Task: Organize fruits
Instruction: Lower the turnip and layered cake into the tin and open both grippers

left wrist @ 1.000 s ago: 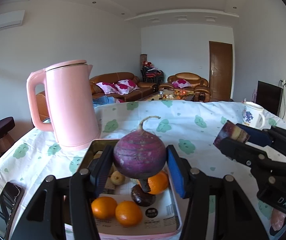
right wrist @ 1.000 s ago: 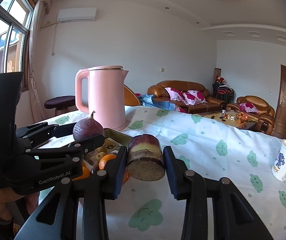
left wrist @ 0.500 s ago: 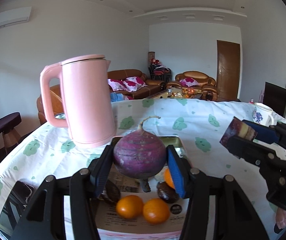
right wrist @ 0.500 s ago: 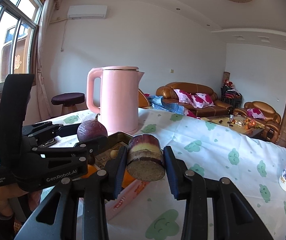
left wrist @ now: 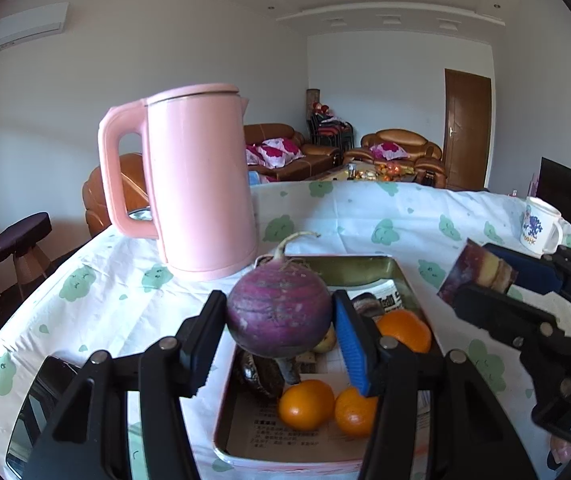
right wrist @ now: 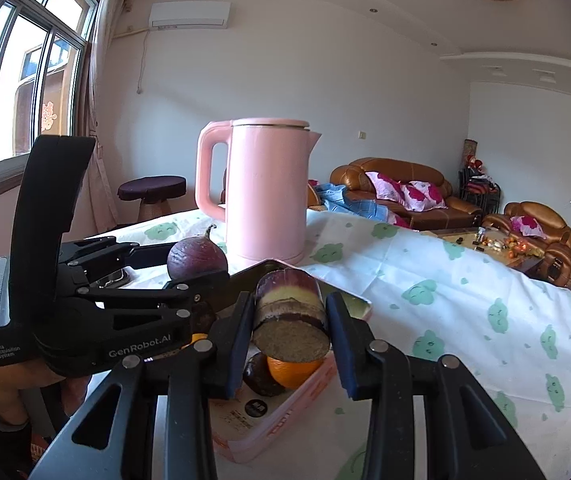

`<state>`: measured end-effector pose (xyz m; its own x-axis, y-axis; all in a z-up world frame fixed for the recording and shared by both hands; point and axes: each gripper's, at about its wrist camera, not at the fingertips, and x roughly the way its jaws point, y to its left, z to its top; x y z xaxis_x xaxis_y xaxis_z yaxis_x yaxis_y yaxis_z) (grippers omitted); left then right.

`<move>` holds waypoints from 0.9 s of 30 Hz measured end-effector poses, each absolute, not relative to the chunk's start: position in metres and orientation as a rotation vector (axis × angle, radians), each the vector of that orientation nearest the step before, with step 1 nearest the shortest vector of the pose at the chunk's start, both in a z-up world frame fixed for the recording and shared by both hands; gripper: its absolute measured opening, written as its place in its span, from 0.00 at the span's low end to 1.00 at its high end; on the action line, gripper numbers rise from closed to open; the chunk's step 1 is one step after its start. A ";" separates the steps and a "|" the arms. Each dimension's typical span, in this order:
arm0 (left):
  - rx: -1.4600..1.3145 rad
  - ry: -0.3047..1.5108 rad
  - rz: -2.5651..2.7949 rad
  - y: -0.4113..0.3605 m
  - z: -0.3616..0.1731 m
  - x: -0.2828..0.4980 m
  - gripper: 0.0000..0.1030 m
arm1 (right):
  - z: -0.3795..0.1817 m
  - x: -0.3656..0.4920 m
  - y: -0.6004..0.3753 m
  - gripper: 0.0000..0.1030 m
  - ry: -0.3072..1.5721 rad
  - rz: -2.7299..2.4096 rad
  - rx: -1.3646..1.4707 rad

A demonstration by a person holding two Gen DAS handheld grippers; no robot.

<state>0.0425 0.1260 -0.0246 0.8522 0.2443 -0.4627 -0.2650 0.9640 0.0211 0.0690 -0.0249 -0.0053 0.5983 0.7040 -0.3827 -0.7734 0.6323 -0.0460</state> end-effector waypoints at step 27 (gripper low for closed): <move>-0.012 0.572 0.241 0.132 -0.043 0.051 0.54 | -0.034 0.080 0.005 0.38 0.513 0.921 -0.243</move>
<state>0.0512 0.1316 -0.0430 0.8133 0.2224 -0.5376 -0.2292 0.9718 0.0552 0.0804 0.0054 -0.0336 0.4970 0.6948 -0.5199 -0.8079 0.5892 0.0151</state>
